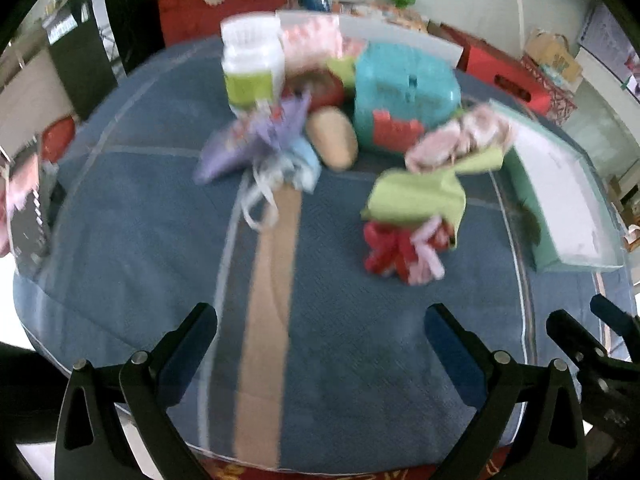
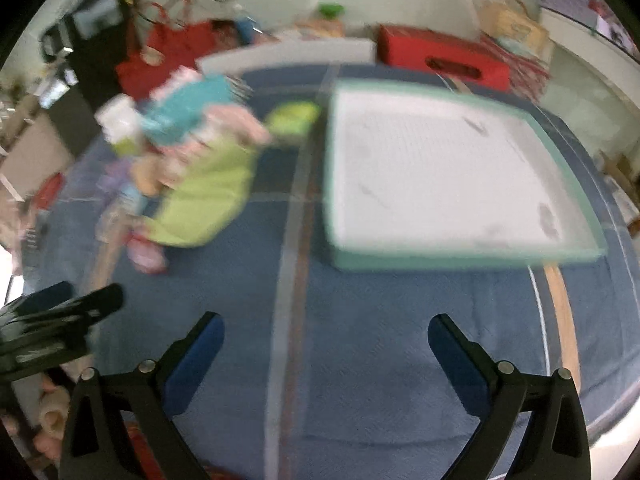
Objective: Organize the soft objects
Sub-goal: 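Move the right tool to the pink-and-white cloth and close on it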
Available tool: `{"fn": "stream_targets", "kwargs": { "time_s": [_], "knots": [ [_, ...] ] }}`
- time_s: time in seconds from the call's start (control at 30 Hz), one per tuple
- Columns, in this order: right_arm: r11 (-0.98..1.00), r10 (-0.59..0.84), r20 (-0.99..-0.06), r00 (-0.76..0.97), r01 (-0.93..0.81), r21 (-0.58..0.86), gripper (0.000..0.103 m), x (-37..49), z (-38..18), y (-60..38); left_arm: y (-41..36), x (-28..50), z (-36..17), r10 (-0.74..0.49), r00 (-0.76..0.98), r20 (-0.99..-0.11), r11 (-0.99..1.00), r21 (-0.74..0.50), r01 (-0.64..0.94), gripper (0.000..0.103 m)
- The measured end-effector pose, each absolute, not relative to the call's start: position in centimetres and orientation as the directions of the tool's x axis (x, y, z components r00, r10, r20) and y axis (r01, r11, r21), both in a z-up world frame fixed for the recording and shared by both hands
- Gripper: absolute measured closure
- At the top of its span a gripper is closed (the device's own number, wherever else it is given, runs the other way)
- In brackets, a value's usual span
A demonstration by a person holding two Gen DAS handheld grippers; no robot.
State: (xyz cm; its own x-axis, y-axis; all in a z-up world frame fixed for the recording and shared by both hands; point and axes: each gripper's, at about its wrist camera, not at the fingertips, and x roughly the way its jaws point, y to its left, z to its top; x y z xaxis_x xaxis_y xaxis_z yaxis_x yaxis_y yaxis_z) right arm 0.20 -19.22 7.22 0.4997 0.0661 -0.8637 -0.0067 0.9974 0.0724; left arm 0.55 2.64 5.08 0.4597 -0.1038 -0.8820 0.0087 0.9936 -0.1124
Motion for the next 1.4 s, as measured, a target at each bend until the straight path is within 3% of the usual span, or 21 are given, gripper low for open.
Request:
{"fn": "stream_targets", "kwargs": {
  "time_s": [0.2, 0.33, 0.87, 1.03, 1.2, 1.4],
  "knots": [
    [0.985, 0.165, -0.829, 0.535, -0.135, 0.109, 0.000, 1.9, 10.3, -15.1, 5.4, 1.6, 8.1, -0.101, 0.515, -0.851, 0.993, -0.118, 0.001, 0.000],
    [0.981, 0.175, -0.822, 0.541, -0.164, 0.101, 0.000, 3.8, 11.0, -13.2, 7.6, 4.0, 8.0, -0.047, 0.468, -0.882, 0.997, -0.069, -0.030, 0.000],
    [0.995, 0.103, -0.832, 0.545, -0.072, 0.075, 0.000, 11.0, 12.1, -14.2, 7.8, 11.9, 6.5, -0.056, 0.427, -0.903, 0.969, -0.153, -0.195, 0.000],
    [0.992, 0.098, -0.826, 0.556, 0.008, 0.124, 0.000, 11.6, 12.2, -16.7, 6.9, 12.6, 5.9, -0.062, 0.447, -0.893, 0.959, -0.177, -0.222, 0.000],
    [0.991, 0.085, -0.836, 0.542, 0.038, 0.125, 0.000, 11.5, 10.9, -17.4, 6.4, 12.3, 4.6, 0.012, 0.439, -0.898, 0.969, -0.097, -0.225, 0.000],
    [0.989, 0.151, -0.847, 0.510, -0.081, 0.127, 0.000, 11.8, 8.8, -14.3, 7.0, 11.6, 4.9, 0.071, 0.478, -0.876, 0.978, -0.033, -0.207, 0.000]
  ]
}}
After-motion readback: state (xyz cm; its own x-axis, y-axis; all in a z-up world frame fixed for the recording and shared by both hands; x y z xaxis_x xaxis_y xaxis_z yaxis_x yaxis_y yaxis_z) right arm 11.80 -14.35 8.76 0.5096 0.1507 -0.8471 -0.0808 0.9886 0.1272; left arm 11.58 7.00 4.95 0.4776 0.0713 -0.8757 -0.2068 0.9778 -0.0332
